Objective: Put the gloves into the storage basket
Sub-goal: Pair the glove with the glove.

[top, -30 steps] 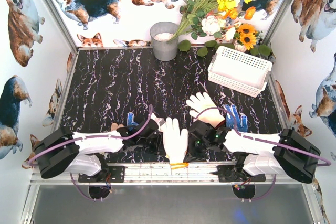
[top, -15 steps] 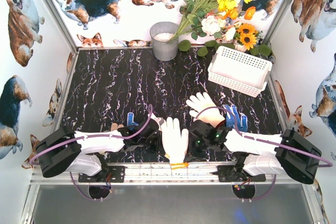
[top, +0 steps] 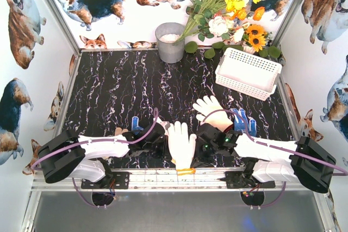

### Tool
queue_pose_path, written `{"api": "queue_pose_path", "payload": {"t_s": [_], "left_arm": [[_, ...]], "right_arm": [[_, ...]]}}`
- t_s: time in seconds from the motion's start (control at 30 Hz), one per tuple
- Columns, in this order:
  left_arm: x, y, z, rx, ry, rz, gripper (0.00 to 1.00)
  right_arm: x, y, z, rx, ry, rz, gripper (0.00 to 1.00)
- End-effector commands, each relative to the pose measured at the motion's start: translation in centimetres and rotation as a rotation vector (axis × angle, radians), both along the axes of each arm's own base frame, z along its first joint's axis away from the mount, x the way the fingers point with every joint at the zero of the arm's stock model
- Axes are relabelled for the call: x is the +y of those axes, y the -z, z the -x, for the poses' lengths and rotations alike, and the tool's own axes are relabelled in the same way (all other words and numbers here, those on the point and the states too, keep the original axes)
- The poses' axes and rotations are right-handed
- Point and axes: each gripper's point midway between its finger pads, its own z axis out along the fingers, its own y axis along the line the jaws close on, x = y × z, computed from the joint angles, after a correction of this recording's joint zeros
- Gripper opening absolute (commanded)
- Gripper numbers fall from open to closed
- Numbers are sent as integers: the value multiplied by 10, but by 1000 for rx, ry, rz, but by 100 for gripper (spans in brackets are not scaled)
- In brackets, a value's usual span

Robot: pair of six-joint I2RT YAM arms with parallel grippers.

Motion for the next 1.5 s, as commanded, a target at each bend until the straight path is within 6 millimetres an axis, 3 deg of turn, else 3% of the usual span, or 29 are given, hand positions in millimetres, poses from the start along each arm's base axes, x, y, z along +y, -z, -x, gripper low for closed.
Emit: {"api": "queue_pose_path", "payload": {"t_s": [0.0,0.37,0.93,1.13,1.33,1.47], "left_arm": [[29,25,3,12,-31,-134,0],[32,24,4,11,-45,-124,0],[30,23,5,10,-42,-112,0],[32,19,2,-6,-54,-107,0],[31,8,-2,-37,-67,-85,0],[33,-8,-9,-80,-93,-77,16]], "right_arm": [[9,-18,2,-16,-43,-50,1],[12,-19,10,-4,-73,-57,1],[33,-19,17,0,-107,-85,1],[34,-10,24,19,-127,-58,3],[36,-10,25,15,-138,-51,13],[34,-21,19,-30,-130,-42,27]]}}
